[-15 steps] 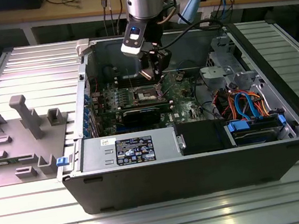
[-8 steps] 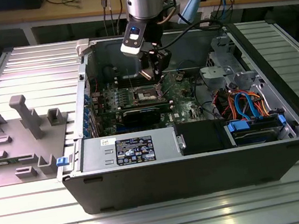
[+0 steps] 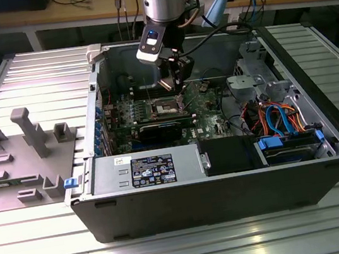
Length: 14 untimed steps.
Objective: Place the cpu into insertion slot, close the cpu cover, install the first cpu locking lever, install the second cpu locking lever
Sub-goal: 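Place the cpu into insertion slot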
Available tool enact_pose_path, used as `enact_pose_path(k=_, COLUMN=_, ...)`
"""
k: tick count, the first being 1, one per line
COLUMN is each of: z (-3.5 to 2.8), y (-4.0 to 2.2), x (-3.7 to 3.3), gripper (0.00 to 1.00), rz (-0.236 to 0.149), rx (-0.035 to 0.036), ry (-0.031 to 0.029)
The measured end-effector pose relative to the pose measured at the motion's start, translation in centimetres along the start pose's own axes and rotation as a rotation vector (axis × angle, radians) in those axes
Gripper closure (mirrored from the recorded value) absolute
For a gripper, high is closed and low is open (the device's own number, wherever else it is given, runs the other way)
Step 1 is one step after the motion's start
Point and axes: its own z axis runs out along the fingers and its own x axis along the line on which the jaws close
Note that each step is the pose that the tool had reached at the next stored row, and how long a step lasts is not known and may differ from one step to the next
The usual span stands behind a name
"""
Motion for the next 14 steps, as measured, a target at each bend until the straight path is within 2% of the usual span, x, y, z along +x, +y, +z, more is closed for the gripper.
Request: enact_pose_path(k=14, z=0.03, y=0.00, x=0.00, gripper=0.45, rz=0.018, rx=-0.0002, ry=-0.0012)
